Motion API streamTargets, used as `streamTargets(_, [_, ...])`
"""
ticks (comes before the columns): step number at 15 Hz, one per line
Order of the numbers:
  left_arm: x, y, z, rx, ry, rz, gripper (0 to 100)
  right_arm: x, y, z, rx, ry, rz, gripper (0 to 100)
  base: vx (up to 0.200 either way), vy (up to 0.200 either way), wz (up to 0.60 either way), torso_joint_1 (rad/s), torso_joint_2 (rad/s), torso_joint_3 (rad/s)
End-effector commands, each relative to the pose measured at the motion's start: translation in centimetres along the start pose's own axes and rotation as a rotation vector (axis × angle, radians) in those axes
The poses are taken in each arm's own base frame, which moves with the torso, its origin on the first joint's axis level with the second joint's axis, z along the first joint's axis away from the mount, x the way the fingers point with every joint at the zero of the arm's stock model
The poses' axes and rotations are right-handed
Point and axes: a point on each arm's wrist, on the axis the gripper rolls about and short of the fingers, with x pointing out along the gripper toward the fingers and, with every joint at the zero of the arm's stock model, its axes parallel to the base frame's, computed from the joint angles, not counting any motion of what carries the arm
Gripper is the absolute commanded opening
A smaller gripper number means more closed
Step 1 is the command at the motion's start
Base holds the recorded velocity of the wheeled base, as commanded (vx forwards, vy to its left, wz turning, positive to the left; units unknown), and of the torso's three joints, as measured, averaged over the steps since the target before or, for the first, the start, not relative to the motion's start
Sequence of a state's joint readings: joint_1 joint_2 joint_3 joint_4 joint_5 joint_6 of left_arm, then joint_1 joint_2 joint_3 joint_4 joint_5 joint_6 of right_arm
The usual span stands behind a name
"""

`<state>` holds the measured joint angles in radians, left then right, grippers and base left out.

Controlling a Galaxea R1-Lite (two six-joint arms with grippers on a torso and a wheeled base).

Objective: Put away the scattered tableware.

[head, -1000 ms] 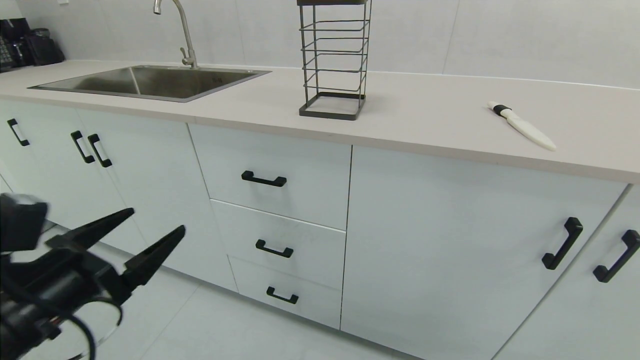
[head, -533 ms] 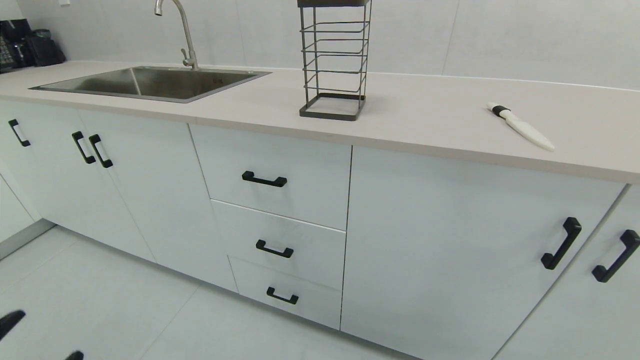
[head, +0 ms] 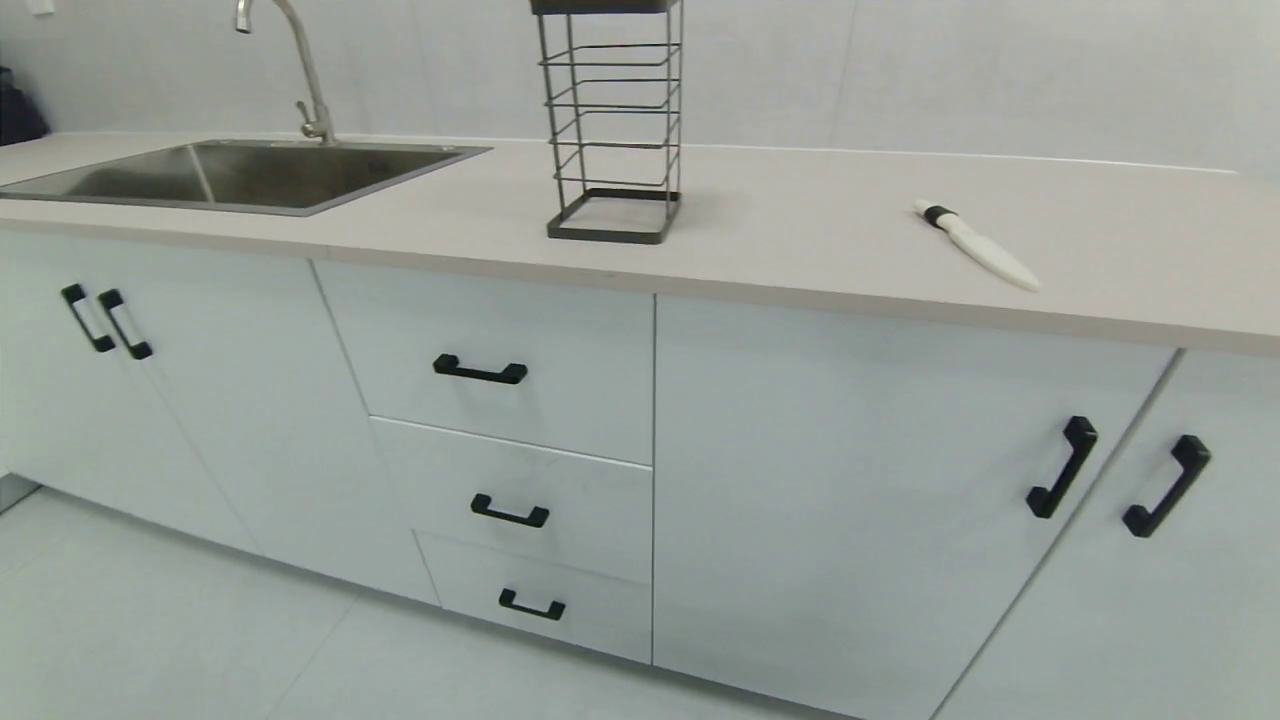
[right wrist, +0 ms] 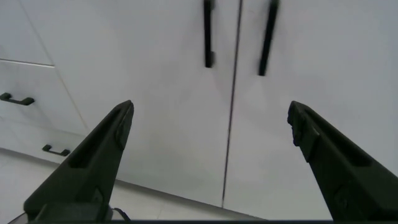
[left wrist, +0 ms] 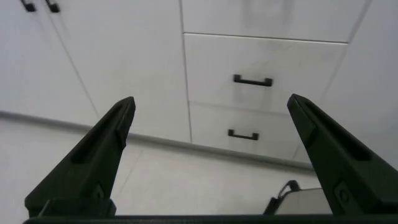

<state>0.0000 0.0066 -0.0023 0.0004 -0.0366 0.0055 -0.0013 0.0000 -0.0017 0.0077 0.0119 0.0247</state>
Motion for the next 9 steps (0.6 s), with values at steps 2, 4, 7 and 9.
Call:
streamTargets(2, [-0.03,0.0,-0.08,-0.01,-0.005,0.003,100,0.0,0.0,-0.02,-0.005,0.002,0.0,100,0.0,0.0,-0.6,0.0,0.0,0.007])
streamTargets(4, [-0.03,0.0,-0.08,-0.008,-0.005,0.003,100,0.0,0.0,0.0,-0.008,0.0,0.0,100,0.0,0.0,-0.3,0.004,0.0,-0.001])
streamTargets(7, [-0.03,0.0,-0.08,-0.004,-0.005,0.004,100,0.0,0.0,0.0,-0.008,0.0,0.002,100,0.0,0.0,0.0,0.0,0.0,0.0])
streamTargets(9, [-0.03,0.0,-0.08,-0.007,-0.005,0.004,100,0.0,0.0,0.0,-0.008,0.0,0.002,100,0.0,0.0,0.0,0.0,0.0,0.0])
